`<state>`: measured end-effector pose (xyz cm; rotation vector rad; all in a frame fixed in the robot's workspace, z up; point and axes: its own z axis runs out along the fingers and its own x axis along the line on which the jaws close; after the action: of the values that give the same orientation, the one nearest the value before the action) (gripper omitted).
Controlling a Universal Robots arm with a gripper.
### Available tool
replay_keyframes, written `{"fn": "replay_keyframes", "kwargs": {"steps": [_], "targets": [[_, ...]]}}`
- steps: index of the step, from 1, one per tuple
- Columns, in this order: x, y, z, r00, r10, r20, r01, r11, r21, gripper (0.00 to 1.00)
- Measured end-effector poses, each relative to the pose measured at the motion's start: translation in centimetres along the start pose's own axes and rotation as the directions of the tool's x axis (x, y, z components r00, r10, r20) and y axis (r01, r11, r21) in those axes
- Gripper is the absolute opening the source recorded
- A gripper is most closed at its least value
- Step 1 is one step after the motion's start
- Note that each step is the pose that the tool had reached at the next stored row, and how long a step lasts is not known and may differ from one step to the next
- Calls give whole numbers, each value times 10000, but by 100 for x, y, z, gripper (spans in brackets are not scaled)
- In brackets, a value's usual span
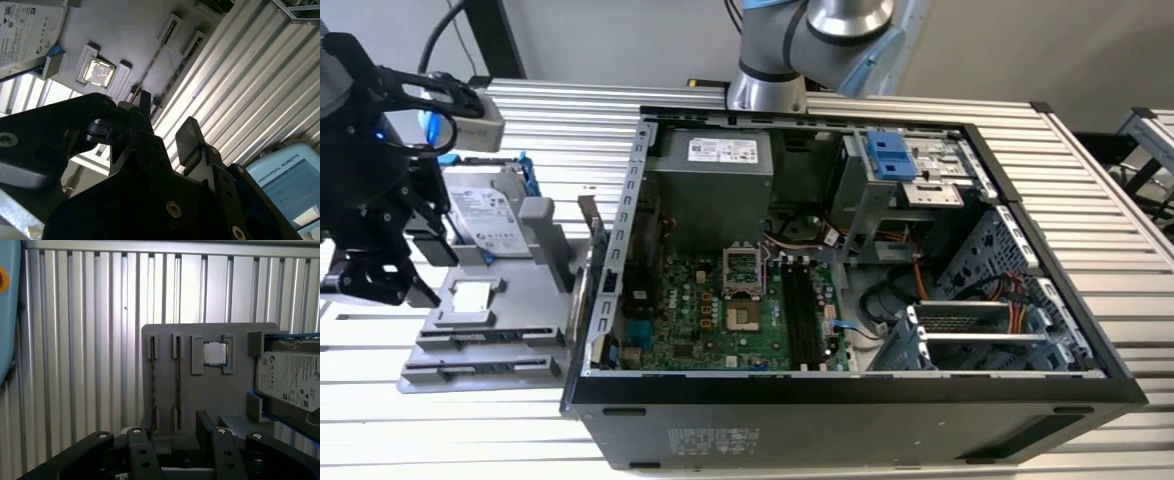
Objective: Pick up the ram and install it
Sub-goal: 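Pick up the ram and move it above insertion slot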
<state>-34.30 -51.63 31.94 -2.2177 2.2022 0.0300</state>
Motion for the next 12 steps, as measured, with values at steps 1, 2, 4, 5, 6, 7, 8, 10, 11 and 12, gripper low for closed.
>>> {"fn": "replay_keyframes", "kwargs": {"steps": [1, 2, 4, 5, 6, 7, 8, 10, 11, 12], "targets": [[0, 0, 16, 10000, 0, 0, 0, 10000, 0, 100], [1, 0, 31, 10000, 0, -1, 0, 10000, 0, 100], [2, 0, 63, 10000, 0, 0, 0, 10000, 1, 100], [3, 0, 78, 10000, 1, 0, -1, 10000, 0, 100], [4, 1, 92, 10000, 2, 0, -2, 10000, 1, 100], [7, 1, 107, 10000, 1, 1, -1, 10000, 1, 100], [11, 0, 120, 10000, 1, -1, -1, 10000, 0, 100], [16, 0, 147, 10000, 1, 0, -1, 10000, 0, 100], [21, 0, 160, 10000, 1, 1, -1, 10000, 1, 100], [26, 0, 174, 10000, 0, 1, 0, 10000, 2, 100]]}}
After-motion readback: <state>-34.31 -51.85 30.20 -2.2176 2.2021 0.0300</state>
